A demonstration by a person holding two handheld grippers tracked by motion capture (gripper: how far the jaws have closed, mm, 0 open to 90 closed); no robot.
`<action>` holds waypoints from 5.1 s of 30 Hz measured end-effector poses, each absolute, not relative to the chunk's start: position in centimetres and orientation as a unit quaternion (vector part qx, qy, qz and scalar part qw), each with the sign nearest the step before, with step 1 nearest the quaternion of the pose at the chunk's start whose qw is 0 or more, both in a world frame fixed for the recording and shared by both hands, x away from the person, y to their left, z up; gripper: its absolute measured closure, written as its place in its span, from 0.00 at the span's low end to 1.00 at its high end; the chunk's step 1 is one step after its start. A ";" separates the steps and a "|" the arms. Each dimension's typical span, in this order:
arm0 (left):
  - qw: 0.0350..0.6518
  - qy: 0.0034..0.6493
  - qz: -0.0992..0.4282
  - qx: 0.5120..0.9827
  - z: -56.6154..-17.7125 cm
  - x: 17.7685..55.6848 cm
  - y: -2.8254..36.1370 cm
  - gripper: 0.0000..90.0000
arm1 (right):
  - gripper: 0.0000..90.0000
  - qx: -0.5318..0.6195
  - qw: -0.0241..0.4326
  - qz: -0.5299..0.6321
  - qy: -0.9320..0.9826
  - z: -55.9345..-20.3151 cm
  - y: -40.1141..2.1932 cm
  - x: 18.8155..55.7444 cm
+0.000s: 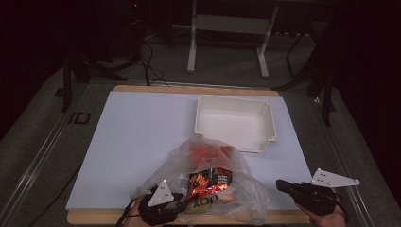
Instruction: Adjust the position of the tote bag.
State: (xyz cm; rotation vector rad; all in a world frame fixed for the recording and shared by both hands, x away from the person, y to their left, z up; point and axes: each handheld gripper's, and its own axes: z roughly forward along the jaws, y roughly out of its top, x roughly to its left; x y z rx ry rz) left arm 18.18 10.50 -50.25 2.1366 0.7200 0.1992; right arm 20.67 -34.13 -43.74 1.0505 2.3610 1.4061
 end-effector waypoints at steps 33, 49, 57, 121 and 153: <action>0.415 0.291 0.104 0.856 -49.6 18.7 10.2 0.68 | 0.77 0.299 0.089 0.404 0.860 -47.2 -20.9 23.5; 0.386 0.305 0.086 0.866 -51.5 19.2 10.4 0.59 | 0.78 0.289 0.020 0.374 0.881 -49.0 -22.4 22.3; 0.371 0.308 0.088 0.872 -52.0 19.4 10.5 0.67 | 0.92 0.279 0.009 0.367 0.888 -49.4 -23.5 21.5; 0.333 0.392 0.141 0.846 -53.0 24.6 14.5 0.90 | 0.93 0.393 0.025 0.326 0.859 -51.8 -26.5 25.6; 0.417 0.262 0.089 0.866 -49.1 20.2 14.0 0.65 | 0.70 0.365 0.097 0.429 0.820 -46.7 -27.7 24.0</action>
